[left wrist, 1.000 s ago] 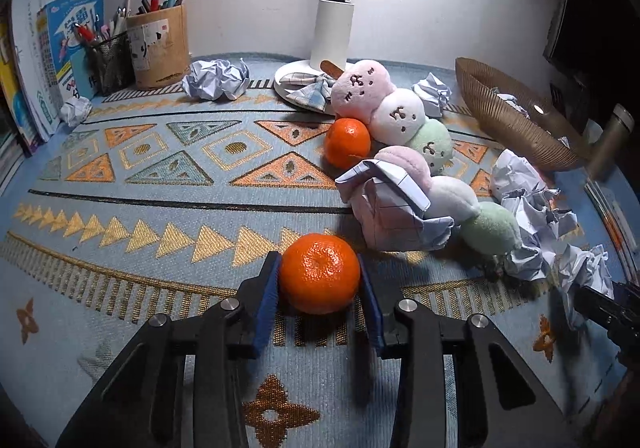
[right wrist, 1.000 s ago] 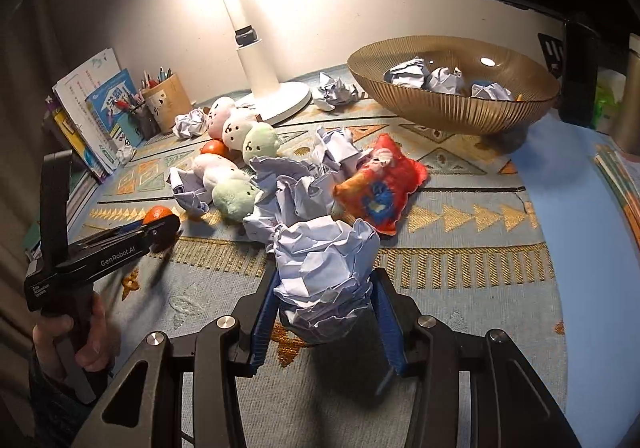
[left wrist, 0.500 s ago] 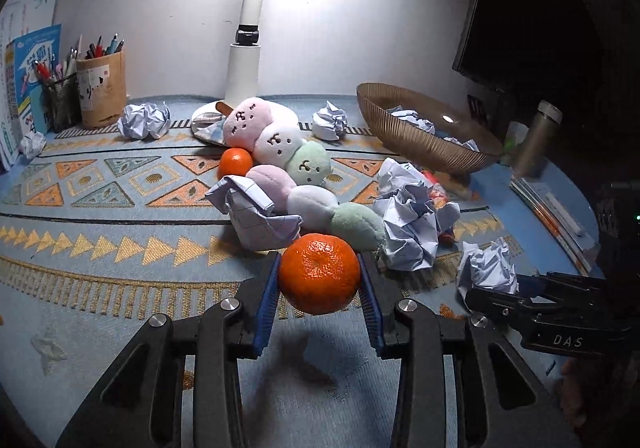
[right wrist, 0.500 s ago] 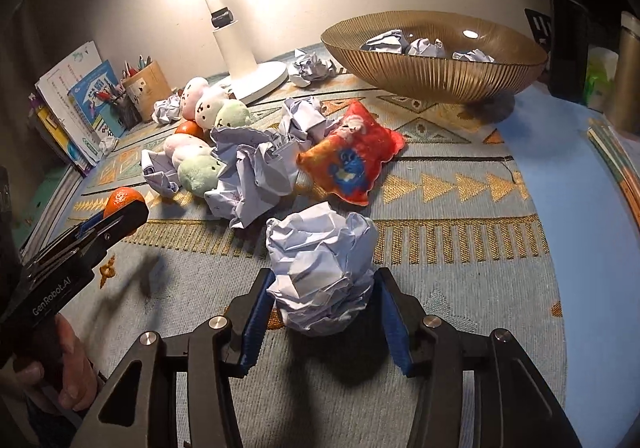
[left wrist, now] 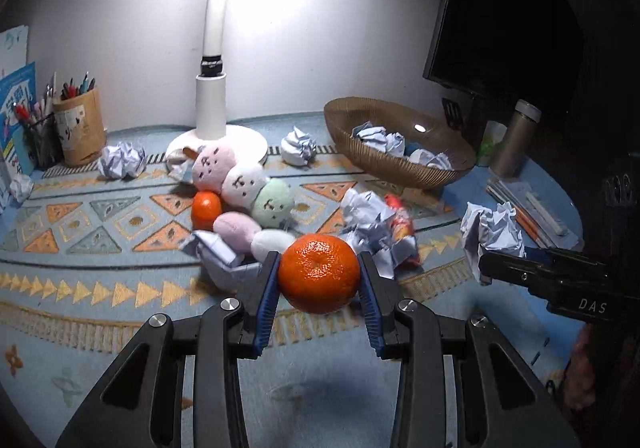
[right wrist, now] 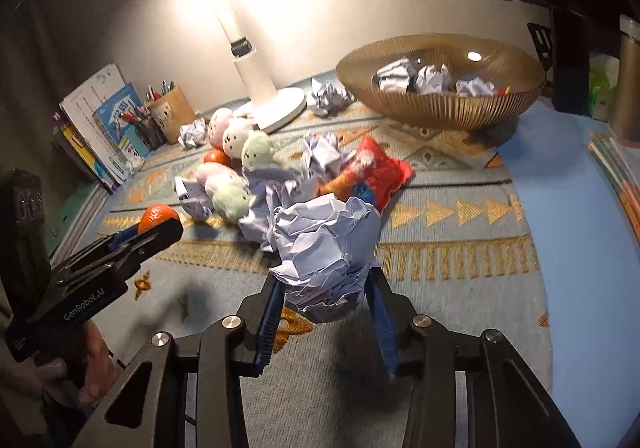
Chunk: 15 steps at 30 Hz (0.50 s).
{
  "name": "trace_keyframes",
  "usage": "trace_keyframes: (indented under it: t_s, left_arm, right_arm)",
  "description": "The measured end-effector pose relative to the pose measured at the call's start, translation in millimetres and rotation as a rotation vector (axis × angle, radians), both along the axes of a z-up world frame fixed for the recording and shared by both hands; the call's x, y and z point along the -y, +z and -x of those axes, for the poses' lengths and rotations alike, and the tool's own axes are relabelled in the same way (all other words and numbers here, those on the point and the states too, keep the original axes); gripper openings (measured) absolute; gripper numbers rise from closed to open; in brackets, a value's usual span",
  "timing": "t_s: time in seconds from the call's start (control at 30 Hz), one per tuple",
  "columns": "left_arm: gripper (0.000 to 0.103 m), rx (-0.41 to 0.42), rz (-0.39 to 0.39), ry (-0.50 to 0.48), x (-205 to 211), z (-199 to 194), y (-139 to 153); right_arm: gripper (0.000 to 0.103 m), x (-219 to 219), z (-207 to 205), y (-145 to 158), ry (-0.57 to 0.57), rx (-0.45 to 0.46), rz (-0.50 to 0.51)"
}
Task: Organize objects
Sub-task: 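Carry the tangerine and paper ball over the amber bowl and open both tools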
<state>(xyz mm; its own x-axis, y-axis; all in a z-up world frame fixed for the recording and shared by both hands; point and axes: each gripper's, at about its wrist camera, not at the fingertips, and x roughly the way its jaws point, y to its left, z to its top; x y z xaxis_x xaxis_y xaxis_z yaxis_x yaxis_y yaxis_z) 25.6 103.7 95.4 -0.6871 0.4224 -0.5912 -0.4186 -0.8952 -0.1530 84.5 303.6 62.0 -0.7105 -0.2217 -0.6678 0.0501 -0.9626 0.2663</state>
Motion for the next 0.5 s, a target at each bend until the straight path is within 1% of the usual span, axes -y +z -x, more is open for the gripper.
trace_keyframes:
  t_s: [0.07, 0.1, 0.2, 0.27, 0.33, 0.43, 0.47, 0.5]
  left_arm:
    - [0.034, -0.031, -0.003, -0.04, -17, 17, 27]
    - [0.034, -0.03, -0.008, -0.064, -27, 30, 38]
    - [0.034, -0.023, -0.024, -0.115, -59, 75, 55]
    - [0.034, 0.027, -0.05, -0.146, -79, 109, 55]
    - [0.034, 0.076, -0.081, -0.17, -95, 138, 48]
    - [0.035, 0.103, -0.082, -0.186, -116, 164, 38]
    - [0.036, 0.107, -0.083, -0.189, -121, 170, 35]
    - [0.04, 0.112, -0.085, -0.187, -126, 175, 32]
  right_arm:
    - [0.041, -18, 5, 30, -0.046, -0.077, -0.033]
    - [0.041, -28, 10, 43, -0.073, -0.108, -0.046]
    - [0.042, -59, 36, 66, -0.171, -0.155, -0.055]
    - [0.042, -77, 59, 72, -0.209, -0.153, -0.028]
    - [0.042, -89, 82, 72, -0.22, -0.135, 0.006]
    - [0.042, -99, 107, 66, -0.215, -0.104, 0.031]
    - [0.042, -100, 115, 64, -0.211, -0.093, 0.027]
    - [0.042, -102, 121, 61, -0.207, -0.085, 0.016]
